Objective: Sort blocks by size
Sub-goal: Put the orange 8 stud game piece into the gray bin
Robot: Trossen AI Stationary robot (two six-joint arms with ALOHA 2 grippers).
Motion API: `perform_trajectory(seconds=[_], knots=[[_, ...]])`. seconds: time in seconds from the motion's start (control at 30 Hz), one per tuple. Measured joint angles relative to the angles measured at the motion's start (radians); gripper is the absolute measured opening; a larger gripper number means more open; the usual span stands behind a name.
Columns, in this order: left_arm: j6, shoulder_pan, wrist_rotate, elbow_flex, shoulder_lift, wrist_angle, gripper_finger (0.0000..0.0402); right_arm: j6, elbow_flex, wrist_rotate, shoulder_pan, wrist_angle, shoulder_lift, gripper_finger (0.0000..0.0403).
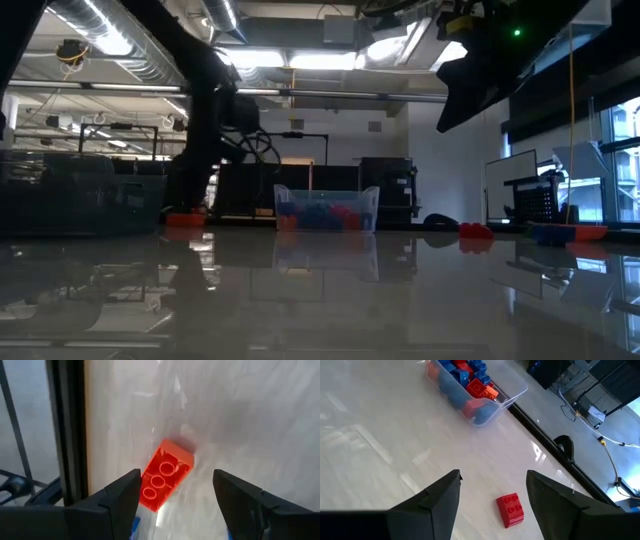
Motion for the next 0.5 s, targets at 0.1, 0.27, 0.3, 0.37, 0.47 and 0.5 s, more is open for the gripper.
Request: perform_trajectory(seconds=[0.1, 0.27, 0.3, 0.37, 0.47, 0.5], knots=[[0.056, 0.026, -0.005, -0.042, 0.001, 0.043, 0.0237, 0.000, 0.000, -0.005, 0.000, 0.000, 0.000, 0.0227], [0.134, 0.063, -0.016, -0.100, 0.017, 0.158, 0.0237, -0.001, 0.000, -0.005, 0.000, 0.000, 0.000, 0.0227], [0.150, 0.068, -0.023, -0.110, 0.022, 0.186, 0.0237, -0.001, 0.000, -0.005, 0.000, 0.001, 0.000, 0.0227], [0.155, 0.077, -0.026, -0.120, 0.035, 0.219, 0.0237, -0.001, 0.000, -0.005, 0.000, 0.004, 0.000, 0.0227], [0.158, 0.080, -0.026, -0.118, 0.052, 0.216, 0.0236, -0.001, 0.000, -0.005, 0.000, 0.005, 0.000, 0.0227], [0.159, 0.080, -0.028, -0.117, 0.056, 0.207, 0.0234, -0.001, 0.000, -0.005, 0.000, 0.006, 0.000, 0.0227]])
